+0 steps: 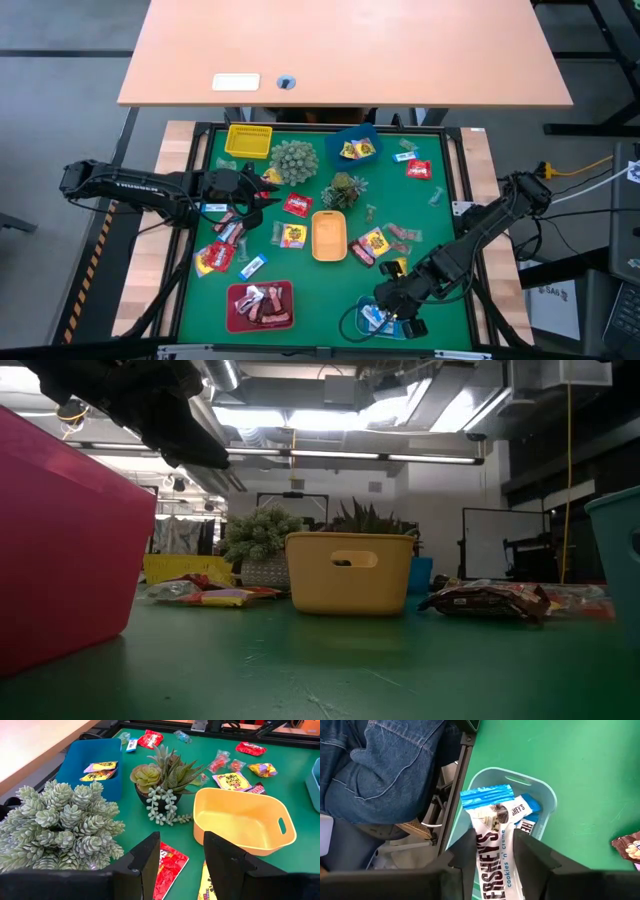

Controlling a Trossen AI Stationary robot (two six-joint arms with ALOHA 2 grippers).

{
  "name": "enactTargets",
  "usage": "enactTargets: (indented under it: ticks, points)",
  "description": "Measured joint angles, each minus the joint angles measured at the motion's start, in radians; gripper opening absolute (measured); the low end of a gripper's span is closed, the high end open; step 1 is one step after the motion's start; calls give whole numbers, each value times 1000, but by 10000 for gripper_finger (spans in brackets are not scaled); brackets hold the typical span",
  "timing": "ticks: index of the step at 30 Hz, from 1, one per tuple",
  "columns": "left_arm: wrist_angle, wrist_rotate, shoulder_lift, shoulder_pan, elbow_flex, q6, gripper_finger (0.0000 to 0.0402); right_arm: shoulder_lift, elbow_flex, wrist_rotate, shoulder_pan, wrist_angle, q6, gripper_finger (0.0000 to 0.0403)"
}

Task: Sort candy
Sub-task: Put the blue chocolate bar into the light blue bin, then put the yellow candy into the blue bin

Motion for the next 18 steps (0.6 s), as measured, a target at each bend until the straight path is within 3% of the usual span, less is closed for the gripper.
enactTargets:
  ticks: [10, 18]
  points:
    - [0, 0, 0, 0, 0, 0, 139, 0, 0, 7, -1, 0, 0, 235]
    - [0, 0, 0, 0, 0, 0, 139, 0, 0, 10, -2, -20, -2, 259]
